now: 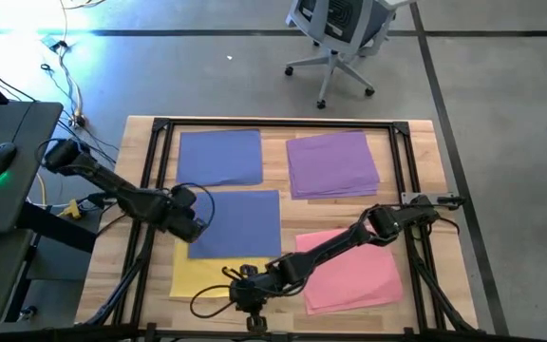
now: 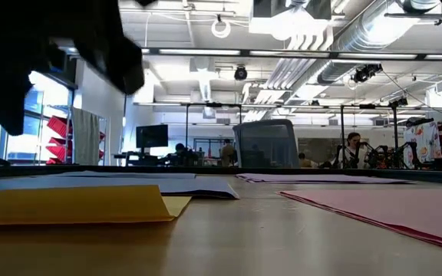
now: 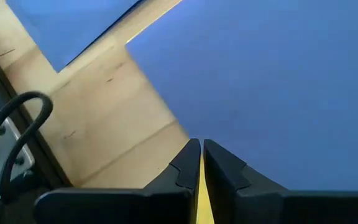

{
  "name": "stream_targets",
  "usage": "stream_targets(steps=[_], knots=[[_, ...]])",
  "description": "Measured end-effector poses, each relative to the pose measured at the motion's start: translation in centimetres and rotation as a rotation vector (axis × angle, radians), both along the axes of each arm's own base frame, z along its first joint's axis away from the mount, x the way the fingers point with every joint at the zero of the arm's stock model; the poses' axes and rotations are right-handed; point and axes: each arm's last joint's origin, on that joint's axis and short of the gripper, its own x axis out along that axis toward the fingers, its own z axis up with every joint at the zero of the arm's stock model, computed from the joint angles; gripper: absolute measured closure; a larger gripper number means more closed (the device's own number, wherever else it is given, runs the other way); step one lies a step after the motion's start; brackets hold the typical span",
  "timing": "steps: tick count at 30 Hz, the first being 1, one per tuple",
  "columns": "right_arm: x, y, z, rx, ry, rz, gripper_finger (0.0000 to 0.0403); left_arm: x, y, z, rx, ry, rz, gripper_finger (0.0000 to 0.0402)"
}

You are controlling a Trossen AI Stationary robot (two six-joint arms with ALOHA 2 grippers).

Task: Organize paper
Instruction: Stack the yellow paper on the bottom left yellow paper

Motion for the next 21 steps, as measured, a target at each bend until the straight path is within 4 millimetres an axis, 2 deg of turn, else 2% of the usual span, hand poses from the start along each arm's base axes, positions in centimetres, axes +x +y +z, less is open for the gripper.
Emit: stream_targets(steps=[4,7,11,14,21], knots=[[-0.1,-0.1,-1.2,-0.040,0.033,-0.009,0.0403,0.8,0.3,-2.4,-0.073,0.055,-0.040,0.0401],[-0.6,-0.6,-1.9,-0.145,0.085,-0.070,0.0403,1.6,0.1,-3.8,-0.123,0.072,-0.084,0.0401],[-0.7,-2.2,-2.4,-0.256,0.147,-0.170,0.0403,2.4,-0.4,-4.6,-0.145,0.085,-0.138,0.0401],[-0.4,-3.3,-3.2,-0.271,0.180,-0.200,0.0403,2.9,-0.7,-4.2,-0.139,0.080,-0.146,0.0401],[0.0,-4.8,-2.7,-0.251,0.200,-0.299,0.0403,3.3,-0.5,-1.0,0.012,0.104,-0.152,0.0401]])
